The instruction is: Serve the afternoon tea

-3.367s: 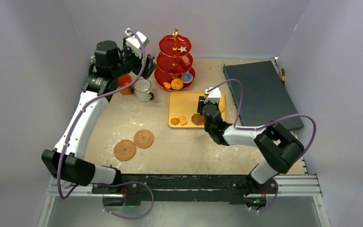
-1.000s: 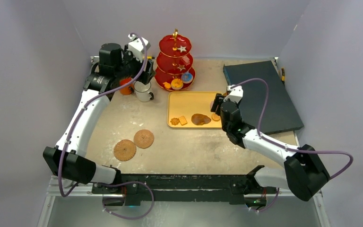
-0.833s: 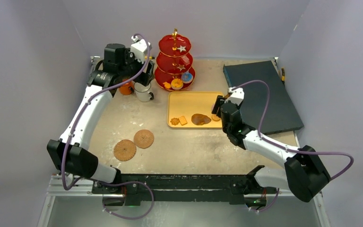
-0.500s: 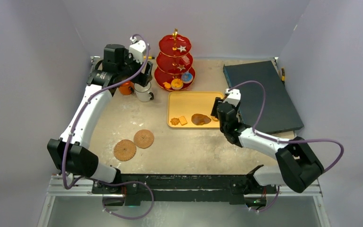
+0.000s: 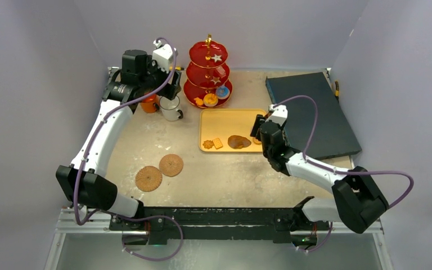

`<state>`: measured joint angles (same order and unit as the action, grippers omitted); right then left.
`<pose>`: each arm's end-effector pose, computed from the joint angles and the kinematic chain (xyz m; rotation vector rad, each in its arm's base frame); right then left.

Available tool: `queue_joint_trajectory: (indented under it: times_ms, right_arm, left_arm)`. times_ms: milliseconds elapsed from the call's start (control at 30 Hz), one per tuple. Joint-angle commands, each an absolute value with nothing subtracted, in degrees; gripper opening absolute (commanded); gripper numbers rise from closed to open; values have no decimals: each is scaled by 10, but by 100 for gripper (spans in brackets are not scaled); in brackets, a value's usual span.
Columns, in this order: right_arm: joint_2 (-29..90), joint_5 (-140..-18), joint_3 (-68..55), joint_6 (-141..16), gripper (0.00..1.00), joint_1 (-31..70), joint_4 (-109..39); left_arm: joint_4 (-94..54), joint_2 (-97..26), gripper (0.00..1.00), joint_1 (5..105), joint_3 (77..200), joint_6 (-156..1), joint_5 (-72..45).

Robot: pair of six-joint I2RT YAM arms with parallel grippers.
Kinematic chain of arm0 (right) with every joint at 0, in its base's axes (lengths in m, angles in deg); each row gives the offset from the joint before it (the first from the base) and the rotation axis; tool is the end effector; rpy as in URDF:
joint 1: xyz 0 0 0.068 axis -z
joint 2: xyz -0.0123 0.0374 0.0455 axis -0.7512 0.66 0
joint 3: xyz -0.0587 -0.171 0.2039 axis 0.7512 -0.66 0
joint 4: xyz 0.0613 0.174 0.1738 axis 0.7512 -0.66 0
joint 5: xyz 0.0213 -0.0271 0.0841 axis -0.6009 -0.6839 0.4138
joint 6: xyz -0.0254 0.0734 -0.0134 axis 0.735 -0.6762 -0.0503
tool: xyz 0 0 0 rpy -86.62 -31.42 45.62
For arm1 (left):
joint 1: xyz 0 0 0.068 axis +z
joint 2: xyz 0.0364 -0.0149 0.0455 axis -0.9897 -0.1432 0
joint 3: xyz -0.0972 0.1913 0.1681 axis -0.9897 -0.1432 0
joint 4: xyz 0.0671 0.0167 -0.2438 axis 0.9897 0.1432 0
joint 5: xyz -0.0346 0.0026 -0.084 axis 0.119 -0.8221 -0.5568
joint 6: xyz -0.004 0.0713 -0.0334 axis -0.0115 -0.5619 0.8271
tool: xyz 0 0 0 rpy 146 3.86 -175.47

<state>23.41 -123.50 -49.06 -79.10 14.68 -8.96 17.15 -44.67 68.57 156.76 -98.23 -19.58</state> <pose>0.2614 0.1278 0.2212 0.2689 1.7734 0.1226 0.3314 -0.0948 0.3938 0.5506 1.9974 -0.3023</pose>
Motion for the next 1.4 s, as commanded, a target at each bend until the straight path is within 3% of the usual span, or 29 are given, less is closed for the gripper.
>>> queue_joint_trajectory:
  times_ms: [0, 433, 900, 1100, 1367]
  right_arm:
    - [216, -1230, -495, -800, 65, 140, -108]
    - [232, -1230, -501, -809, 64, 128, -130]
    - [265, -1245, -475, -783, 45, 110, -88]
    - [252, -1222, -374, -724, 42, 107, -58]
    - [350, -1142, -234, -684, 42, 105, 98]
  left_arm:
    - [158, -439, 75, 689, 1589, -984, -192]
    - [156, -436, 75, 689, 1591, -985, -191]
    - [155, -437, 74, 689, 1604, -992, -184]
    - [148, -441, 74, 690, 1602, -992, -180]
    - [137, -449, 73, 692, 1606, -984, -180]
